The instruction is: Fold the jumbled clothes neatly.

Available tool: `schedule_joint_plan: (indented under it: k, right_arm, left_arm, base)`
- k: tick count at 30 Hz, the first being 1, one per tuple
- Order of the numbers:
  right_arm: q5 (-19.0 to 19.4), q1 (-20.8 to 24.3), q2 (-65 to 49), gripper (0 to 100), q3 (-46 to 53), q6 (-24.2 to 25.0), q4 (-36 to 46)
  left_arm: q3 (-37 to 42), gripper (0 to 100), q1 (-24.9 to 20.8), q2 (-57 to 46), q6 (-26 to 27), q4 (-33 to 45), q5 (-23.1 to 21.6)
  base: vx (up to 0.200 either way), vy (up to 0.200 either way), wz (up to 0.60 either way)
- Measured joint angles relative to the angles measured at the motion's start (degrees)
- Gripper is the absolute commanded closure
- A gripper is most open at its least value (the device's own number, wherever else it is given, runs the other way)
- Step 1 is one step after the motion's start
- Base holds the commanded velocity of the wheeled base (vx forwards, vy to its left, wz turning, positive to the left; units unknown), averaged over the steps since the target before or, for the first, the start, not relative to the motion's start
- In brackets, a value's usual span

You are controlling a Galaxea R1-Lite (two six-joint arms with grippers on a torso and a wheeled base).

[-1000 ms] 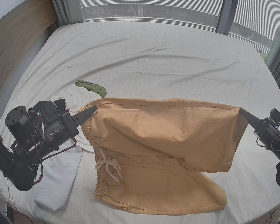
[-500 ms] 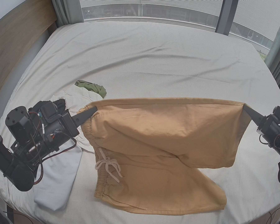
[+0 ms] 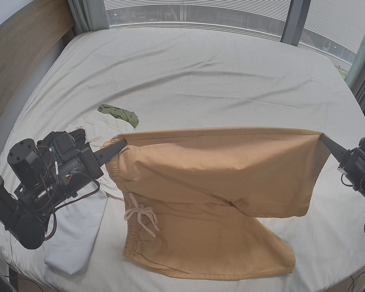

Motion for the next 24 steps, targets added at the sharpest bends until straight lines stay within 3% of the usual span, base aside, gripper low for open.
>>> schedule_joint_plan:
  k: [24]
  right_arm:
    - [-0.3,0.5,0.0,100,0.1,-0.1,0.0]
  left_arm:
    - [-0.3,100,-0.5,0.5,0.3,0.0,0.5]
  base:
    - [0.0,0.0,0.0]
